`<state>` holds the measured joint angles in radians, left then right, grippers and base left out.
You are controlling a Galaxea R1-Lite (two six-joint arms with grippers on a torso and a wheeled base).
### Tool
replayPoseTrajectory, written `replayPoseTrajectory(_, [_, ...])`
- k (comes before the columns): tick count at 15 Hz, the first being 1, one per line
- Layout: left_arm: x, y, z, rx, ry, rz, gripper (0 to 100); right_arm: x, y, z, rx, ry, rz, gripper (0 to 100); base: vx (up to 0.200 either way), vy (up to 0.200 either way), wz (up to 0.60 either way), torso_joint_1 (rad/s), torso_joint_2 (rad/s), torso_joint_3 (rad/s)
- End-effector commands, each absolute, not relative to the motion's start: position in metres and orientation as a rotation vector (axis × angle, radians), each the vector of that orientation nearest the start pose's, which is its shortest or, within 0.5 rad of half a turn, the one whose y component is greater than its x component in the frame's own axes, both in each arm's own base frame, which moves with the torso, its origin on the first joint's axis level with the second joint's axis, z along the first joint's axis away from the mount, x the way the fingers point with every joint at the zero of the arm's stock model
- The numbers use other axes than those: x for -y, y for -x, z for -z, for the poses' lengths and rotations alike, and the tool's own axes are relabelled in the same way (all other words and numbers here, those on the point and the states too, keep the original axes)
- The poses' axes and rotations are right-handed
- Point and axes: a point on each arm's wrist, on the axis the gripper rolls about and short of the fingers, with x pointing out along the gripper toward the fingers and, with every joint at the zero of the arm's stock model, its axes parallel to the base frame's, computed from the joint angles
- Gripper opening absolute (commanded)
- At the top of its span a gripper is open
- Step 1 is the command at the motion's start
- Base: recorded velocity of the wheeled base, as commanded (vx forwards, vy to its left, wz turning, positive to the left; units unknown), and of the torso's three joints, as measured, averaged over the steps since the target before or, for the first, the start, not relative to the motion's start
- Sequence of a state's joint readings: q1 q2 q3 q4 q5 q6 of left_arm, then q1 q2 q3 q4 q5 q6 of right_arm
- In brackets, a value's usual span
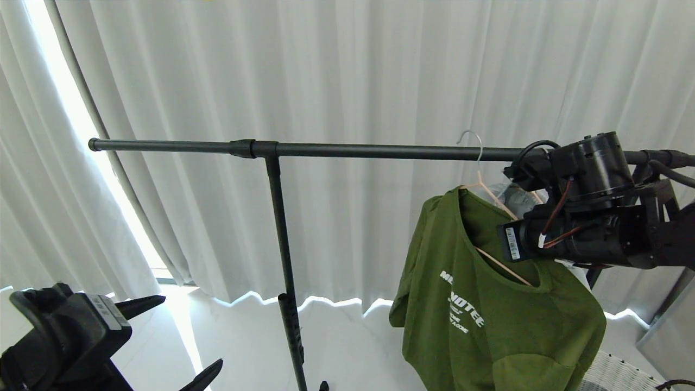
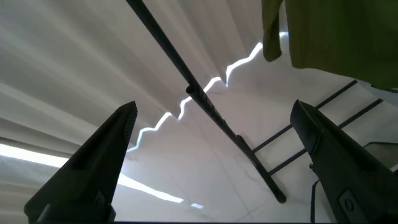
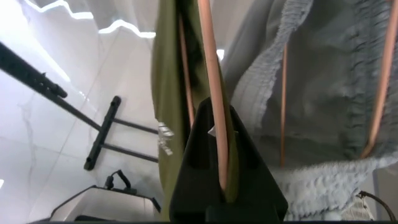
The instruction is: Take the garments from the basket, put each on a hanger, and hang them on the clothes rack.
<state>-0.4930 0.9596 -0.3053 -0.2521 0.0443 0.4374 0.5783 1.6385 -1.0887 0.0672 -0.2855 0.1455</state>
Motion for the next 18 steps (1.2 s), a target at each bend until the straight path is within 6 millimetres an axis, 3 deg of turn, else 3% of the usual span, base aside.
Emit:
replayPoseTrajectory(1, [0.051,-0.094,-0.16,-0.283,-0.533,0.533,100,-0.155,-0.253,-0.209,-0.594,0.122,-0.232,0,0.0,0.0,0.0,0.0,0.0,0.0])
replayPoseTrajectory(9, [0.051,-0.095,-0.167,-0.255,-0.529,0.529,100,-0.156,-0.303,-0.199,-0.576,0.097,-0.167,0,0.0,0.0,0.0,0.0,0.0,0.0])
replayPoseTrajectory(14, [0.052,-0.095,-0.167,-0.254,-0.529,0.528,100,-0.16,-0.309,-0.189,-0.6,0.109,-0.162,0,0.0,0.0,0.0,0.0,0.0,0.0])
replayPoseTrajectory(18, [0.052,-0.096,-0.167,-0.253,-0.537,0.53,100,-0.162,-0.302,-0.191,-0.604,0.115,-0.174,0,0.0,0.0,0.0,0.0,0.0,0.0])
